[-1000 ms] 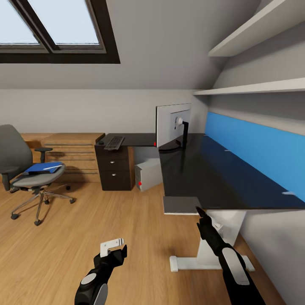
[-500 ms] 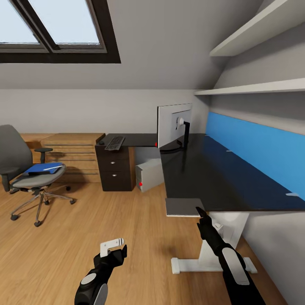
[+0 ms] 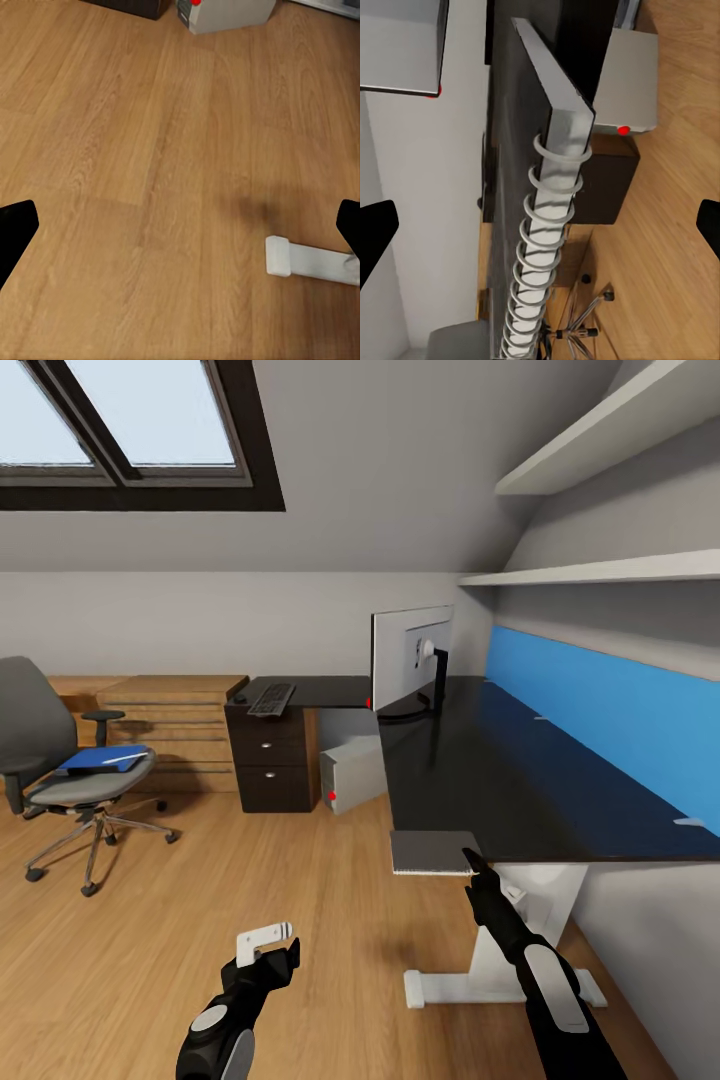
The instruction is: In the bedroom, organize the workspace by keeping the computer under the desk, ensuring the monitor is on the desk, placing the keyboard on the desk next to the monitor, placing the mouse on the desk next to the keyboard, moving the folder from the swivel chair onto the desk next to the mouse, stacking the notebook on top of the folder with the pen on top of the notebook, and positioning the swivel chair next to the desk.
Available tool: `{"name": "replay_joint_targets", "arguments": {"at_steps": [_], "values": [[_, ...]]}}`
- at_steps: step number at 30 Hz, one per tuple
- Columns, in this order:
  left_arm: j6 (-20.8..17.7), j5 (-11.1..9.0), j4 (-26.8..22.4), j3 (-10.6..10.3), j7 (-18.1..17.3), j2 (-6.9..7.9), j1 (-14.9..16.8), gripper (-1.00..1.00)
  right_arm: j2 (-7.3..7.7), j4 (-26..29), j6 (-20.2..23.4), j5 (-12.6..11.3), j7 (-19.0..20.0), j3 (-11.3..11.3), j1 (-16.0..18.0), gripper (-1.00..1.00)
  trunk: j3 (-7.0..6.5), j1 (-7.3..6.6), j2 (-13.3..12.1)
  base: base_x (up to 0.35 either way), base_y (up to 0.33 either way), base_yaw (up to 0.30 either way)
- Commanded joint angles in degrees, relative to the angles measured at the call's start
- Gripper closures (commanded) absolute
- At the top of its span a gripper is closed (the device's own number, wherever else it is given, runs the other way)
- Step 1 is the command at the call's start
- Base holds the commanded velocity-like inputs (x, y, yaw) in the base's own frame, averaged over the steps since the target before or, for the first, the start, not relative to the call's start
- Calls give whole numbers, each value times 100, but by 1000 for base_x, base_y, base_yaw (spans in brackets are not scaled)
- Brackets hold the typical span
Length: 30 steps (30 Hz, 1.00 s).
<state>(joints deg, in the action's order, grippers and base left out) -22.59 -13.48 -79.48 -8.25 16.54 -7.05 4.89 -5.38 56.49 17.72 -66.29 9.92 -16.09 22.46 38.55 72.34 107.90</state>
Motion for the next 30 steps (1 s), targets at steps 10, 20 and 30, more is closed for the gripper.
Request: {"name": "replay_joint_targets", "arguments": {"at_steps": [10, 20, 30], "values": [[-17, -66, -8, -10, 51, 1, 3, -100, -6, 2, 48, -33, 10, -26, 4, -100, -30, -45, -79, 0, 0, 0], [-17, -67, -7, -10, 51, 1, 3, -100, -7, 2, 49, -33, 8, -26, 4, -100, -30, -45, -79, 0, 0, 0], [-20, -67, -6, -10, 51, 1, 3, -100, -7, 16, 48, -25, -7, -26, 4, 100, -30, -45, -79, 0, 0, 0]]}}
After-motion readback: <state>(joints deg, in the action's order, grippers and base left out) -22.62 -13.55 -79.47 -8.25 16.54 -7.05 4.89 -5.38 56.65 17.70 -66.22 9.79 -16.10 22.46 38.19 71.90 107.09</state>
